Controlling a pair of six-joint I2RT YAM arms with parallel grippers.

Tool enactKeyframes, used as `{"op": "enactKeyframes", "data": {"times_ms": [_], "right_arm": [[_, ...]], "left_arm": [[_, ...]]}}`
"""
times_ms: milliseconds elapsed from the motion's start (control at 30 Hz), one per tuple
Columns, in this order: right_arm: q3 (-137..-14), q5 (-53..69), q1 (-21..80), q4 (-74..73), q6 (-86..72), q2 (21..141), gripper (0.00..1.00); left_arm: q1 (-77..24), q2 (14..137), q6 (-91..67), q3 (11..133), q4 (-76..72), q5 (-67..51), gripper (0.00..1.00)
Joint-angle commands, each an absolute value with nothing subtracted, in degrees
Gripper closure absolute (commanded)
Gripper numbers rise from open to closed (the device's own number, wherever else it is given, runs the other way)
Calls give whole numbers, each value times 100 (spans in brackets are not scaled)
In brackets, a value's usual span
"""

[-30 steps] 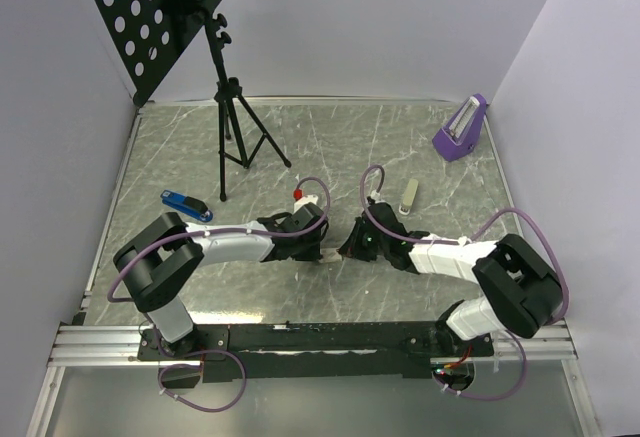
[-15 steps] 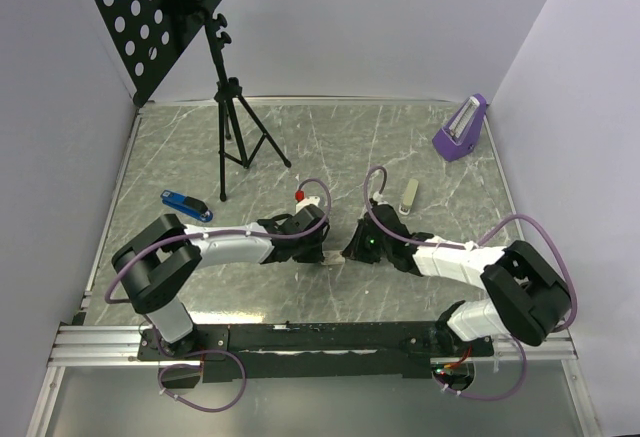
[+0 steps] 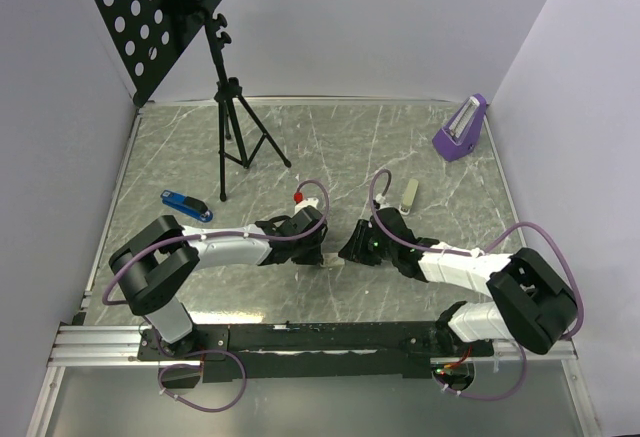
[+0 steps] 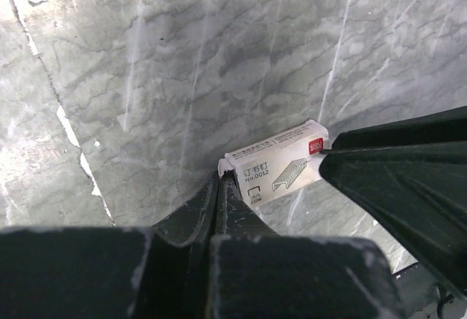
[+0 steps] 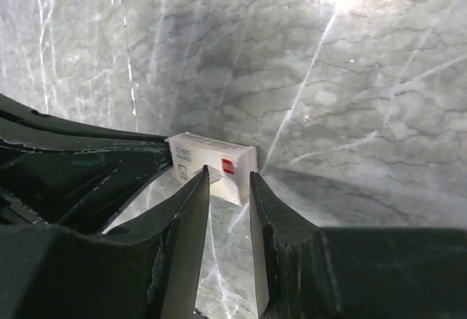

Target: Load the staples into the stapler

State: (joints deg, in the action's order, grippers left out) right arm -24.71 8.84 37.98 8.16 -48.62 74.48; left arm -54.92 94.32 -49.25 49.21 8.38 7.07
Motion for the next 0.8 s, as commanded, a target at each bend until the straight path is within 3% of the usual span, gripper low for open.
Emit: {"op": "enactKeyframes", "data": {"times_ms": [0,367,500,633,767], "right_arm": [[-2400,1089,3718,1283,-4957,7558,65],[-2303,1344,3621,1485,-4992,7699,77],[-2267,1354,3569,1450,-4957,7647,92],[-2259,1345,3533,1363,-4896,7515,100],[-2233,1327,3454,1292,-4825,7444,100]], "left_arm": [[-5520,9281,-5019,4931,650,606,99],[-5520,9343,-5045,4922,624,589,99],[-5520,9413,-5045,4948,642,589,99],[-5511,9413,-5019,4975,685,606,99],[-5476,9369,-4975,4966,747,633,99]]}}
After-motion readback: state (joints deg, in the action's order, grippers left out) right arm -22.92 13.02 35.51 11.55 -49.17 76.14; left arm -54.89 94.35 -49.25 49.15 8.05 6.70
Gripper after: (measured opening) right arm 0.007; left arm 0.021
